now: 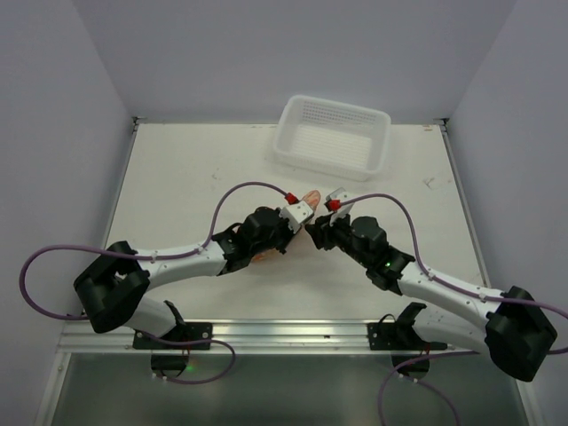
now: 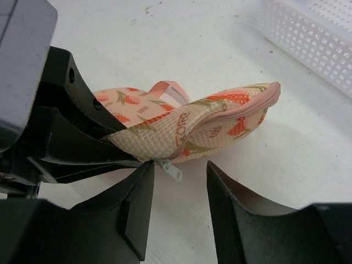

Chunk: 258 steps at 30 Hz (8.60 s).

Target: Unzip the laundry bag and remove the bra

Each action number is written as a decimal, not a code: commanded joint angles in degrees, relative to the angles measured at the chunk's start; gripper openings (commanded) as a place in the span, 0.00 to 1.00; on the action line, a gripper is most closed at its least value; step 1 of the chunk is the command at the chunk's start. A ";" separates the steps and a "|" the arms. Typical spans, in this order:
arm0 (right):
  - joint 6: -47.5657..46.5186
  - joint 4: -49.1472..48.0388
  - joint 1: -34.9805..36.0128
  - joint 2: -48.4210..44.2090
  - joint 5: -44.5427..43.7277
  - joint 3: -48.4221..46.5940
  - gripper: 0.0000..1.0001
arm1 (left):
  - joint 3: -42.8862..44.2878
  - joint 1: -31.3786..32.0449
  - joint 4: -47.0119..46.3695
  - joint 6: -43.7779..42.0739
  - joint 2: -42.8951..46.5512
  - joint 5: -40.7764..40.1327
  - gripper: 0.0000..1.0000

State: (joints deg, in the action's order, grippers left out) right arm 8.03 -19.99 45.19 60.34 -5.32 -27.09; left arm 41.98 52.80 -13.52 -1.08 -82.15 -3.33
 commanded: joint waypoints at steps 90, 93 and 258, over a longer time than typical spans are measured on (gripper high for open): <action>6.30 28.25 -1.51 -7.51 14.29 -12.55 0.82 | 2.32 -3.40 4.38 5.21 5.34 10.36 0.00; 3.75 28.25 -2.38 -5.94 15.94 -13.33 0.54 | 2.58 -4.01 4.38 5.56 5.07 12.64 0.00; 24.14 -7.96 -13.37 6.02 16.04 7.94 0.00 | -5.68 7.06 8.95 4.16 2.26 2.45 0.00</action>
State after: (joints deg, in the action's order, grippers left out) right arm 35.88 -26.81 34.11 65.49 12.32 -15.57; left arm 37.04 59.29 -5.08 3.64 -80.75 -2.74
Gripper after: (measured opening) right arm 0.011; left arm 0.040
